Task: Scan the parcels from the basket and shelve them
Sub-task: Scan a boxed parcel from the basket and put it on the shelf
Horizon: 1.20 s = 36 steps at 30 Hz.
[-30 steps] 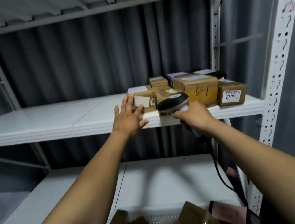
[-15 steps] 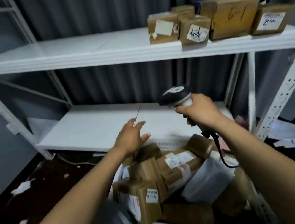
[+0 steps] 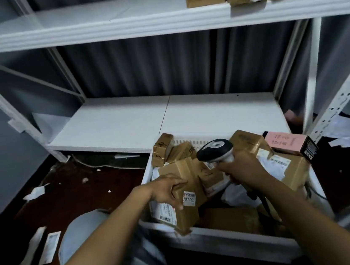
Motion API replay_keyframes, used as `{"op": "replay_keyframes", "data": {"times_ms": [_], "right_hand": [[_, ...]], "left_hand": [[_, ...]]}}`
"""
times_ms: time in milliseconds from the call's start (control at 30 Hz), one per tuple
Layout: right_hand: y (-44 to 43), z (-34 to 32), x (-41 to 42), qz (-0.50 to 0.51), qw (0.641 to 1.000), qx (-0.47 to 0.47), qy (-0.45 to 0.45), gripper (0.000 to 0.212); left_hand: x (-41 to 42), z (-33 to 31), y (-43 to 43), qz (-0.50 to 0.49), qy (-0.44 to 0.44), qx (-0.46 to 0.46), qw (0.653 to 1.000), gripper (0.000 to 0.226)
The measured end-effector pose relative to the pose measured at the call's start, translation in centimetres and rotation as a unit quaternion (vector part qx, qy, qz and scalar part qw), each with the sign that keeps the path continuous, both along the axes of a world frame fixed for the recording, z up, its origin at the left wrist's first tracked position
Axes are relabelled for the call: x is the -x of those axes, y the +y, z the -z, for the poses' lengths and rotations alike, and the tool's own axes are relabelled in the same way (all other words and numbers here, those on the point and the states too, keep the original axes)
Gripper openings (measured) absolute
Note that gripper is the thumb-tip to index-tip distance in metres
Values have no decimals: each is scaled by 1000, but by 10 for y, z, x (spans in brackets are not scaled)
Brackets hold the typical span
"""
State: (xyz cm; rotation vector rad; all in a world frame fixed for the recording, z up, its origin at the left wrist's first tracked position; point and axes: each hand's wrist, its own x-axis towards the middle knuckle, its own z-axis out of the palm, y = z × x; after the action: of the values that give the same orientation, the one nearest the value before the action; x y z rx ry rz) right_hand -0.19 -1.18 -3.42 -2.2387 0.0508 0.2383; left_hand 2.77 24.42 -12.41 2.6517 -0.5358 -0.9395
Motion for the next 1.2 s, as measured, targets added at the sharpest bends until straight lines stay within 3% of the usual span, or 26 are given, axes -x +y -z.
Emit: {"op": "replay_keyframes", "data": {"times_ms": [200,333,500,600,700,767,900,1000,1067,1133,1200], "right_hand": [[-6,9,9,13,1000,-18,-11,21],[-8,15,10,26,1000,-16,4,22],[-15,17,12,47,997,-52,19,21],[-23,10,11,56,995,-82,7,26],[-28,1,9,62,987,-147,-6,23],[-30,-2,9,59,972,-228,-4,15],[-31,-7,11,36,942,-333,16,13],[-29,-7,16,46,924,-379,26,20],[-27,-7,18,57,905,-420,36,19],[-29,-9,18,77,896,-437,31,19],[-33,-11,14,111,887,-447,33,26]], "left_hand": [[-10,-1,2,53,36,-101,993,110],[-12,-2,-7,43,44,-118,991,110],[-9,-13,0,-3,1,-42,999,105],[-1,-30,8,-67,-8,68,995,100],[7,-54,10,-226,18,262,938,89],[12,-67,3,-308,-32,322,895,82],[20,-75,-26,-429,-37,444,786,100],[21,-80,-52,-498,-32,489,715,85],[22,-80,-67,-509,-37,493,705,74],[26,-80,-76,-475,-49,487,731,69],[32,-79,-76,-417,-41,480,770,90]]}}
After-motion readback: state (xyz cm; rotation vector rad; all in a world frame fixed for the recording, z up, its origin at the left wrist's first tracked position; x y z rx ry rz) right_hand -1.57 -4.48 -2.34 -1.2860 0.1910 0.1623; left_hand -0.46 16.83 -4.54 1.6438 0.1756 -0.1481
